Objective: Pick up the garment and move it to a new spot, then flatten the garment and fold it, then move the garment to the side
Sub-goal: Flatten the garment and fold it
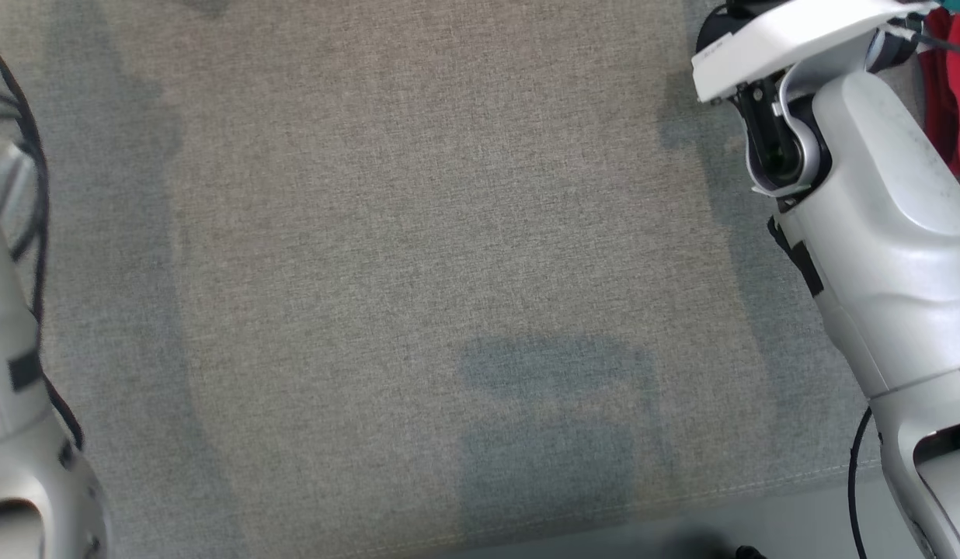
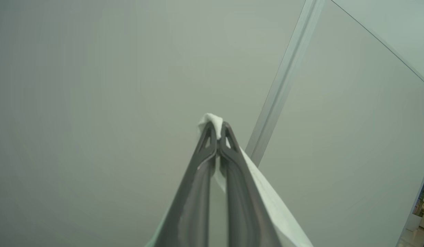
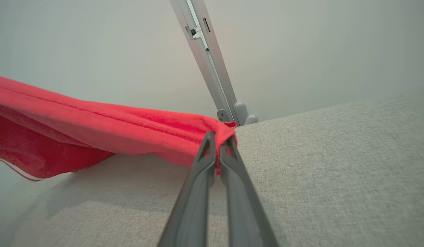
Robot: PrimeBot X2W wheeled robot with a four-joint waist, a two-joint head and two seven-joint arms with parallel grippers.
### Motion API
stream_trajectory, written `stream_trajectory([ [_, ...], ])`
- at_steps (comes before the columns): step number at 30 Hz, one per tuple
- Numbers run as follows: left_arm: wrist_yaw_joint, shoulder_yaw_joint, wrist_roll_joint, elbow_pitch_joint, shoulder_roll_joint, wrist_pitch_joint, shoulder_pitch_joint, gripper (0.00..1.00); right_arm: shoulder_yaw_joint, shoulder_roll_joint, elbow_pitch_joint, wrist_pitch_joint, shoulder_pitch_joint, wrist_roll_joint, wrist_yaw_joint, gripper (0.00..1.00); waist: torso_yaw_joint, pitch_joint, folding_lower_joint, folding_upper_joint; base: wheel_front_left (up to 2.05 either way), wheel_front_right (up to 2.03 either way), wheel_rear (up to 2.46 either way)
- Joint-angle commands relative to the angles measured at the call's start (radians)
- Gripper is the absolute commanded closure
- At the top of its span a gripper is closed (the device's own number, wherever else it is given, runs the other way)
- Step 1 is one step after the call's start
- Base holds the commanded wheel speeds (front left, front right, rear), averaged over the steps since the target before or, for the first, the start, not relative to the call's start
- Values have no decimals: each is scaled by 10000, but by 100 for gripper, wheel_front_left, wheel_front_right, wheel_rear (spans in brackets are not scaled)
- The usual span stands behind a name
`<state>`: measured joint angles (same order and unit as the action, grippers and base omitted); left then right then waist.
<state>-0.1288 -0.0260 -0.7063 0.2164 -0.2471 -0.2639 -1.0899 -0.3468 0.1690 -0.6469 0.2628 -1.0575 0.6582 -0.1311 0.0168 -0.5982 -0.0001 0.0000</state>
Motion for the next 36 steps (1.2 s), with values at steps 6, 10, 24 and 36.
stream_trajectory([
  [6, -19, -917, -112, -1228, 1012, 4, 3299, 100, 207, 483, 810, 26, 1350, 401, 9, 100, -434, 643, 1, 0, 0, 0, 0],
  [10, -18, -887, -189, -1971, 1525, 4, 5329, 100, 600, 759, 1696, 26, 2570, 488, 9, 100, -722, 1145, 1, 0, 0, 0, 0],
  [24, -18, 242, 285, -1613, 1945, 2, 10077, 100, 3226, -311, 4589, 27, 9071, -380, 11, 100, -1375, 3443, 1, 0, 0, 0, 0],
  [36, -19, 310, 428, -882, 1944, 4, 12337, 100, 3464, -1114, 4995, 28, 11774, -214, 11, 100, -1261, 4469, 1, 0, 0, 0, 0],
])
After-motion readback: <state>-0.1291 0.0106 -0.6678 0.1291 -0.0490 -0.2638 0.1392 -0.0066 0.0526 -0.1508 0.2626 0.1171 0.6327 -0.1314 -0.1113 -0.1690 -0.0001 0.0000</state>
